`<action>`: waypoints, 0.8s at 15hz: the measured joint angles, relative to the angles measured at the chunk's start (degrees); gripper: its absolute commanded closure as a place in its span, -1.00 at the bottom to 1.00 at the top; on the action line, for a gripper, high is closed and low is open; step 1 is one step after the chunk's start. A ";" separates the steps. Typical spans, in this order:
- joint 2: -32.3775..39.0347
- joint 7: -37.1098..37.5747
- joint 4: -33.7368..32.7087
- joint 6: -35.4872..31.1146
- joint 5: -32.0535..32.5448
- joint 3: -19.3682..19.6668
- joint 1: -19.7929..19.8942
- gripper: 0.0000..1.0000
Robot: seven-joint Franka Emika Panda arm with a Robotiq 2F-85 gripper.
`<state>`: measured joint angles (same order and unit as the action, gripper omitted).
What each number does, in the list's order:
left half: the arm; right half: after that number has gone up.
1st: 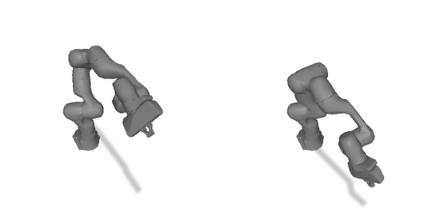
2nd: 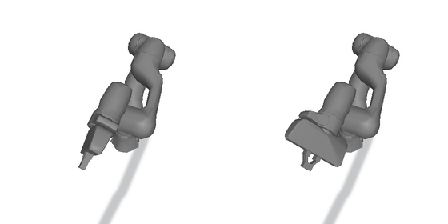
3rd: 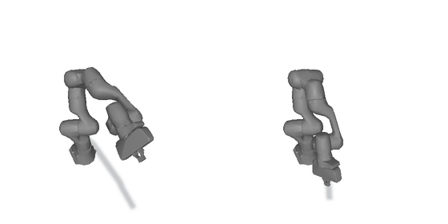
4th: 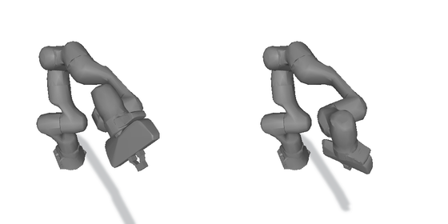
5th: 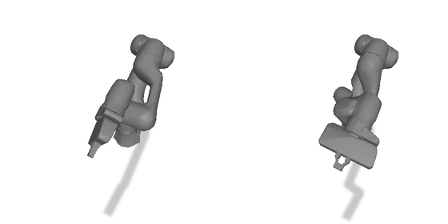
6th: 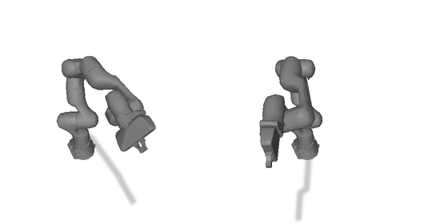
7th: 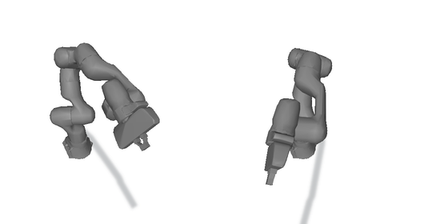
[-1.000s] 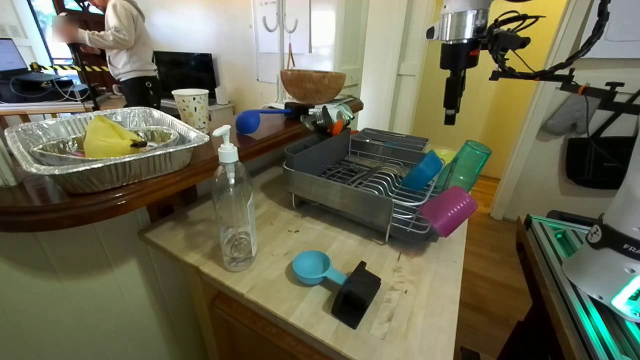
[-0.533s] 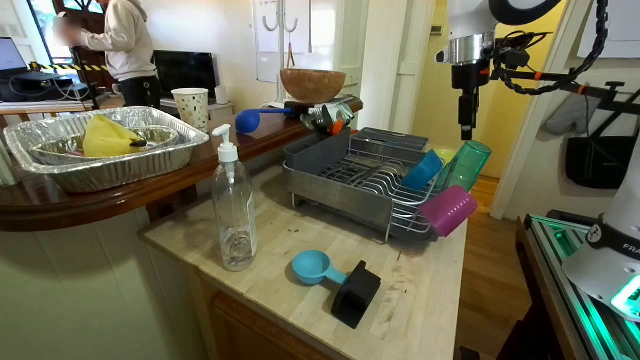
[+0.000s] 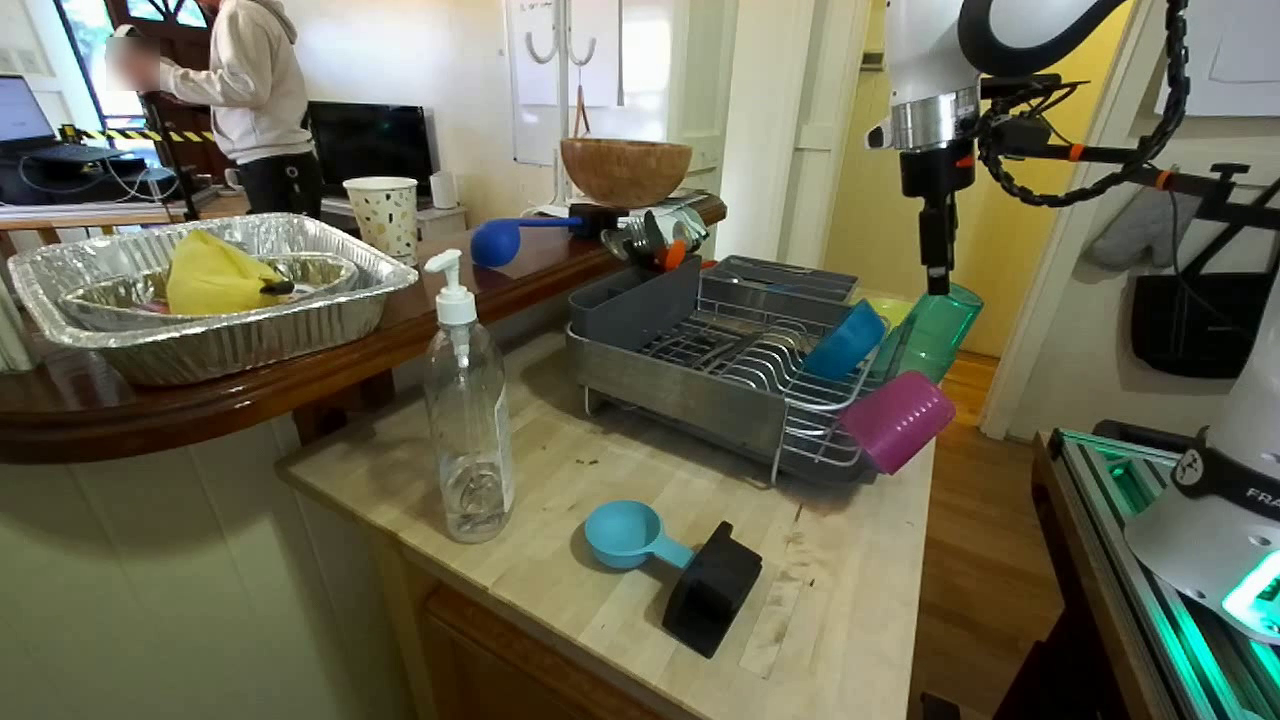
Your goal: Place the green cup between the drying rack and the cutlery rack and place it right side up
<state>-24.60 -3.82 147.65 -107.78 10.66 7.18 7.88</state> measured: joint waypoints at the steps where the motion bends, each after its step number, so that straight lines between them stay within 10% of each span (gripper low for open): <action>1: 0.42 -0.43 0.00 0.00 0.00 0.00 0.00 -1.00; 7: 2.92 -3.40 0.00 0.00 0.00 0.00 -0.03 -1.00; 12: 4.71 -5.29 -0.02 -0.02 -0.09 0.00 -0.24 0.00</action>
<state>-19.89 -9.11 147.64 -107.80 10.56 7.18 7.63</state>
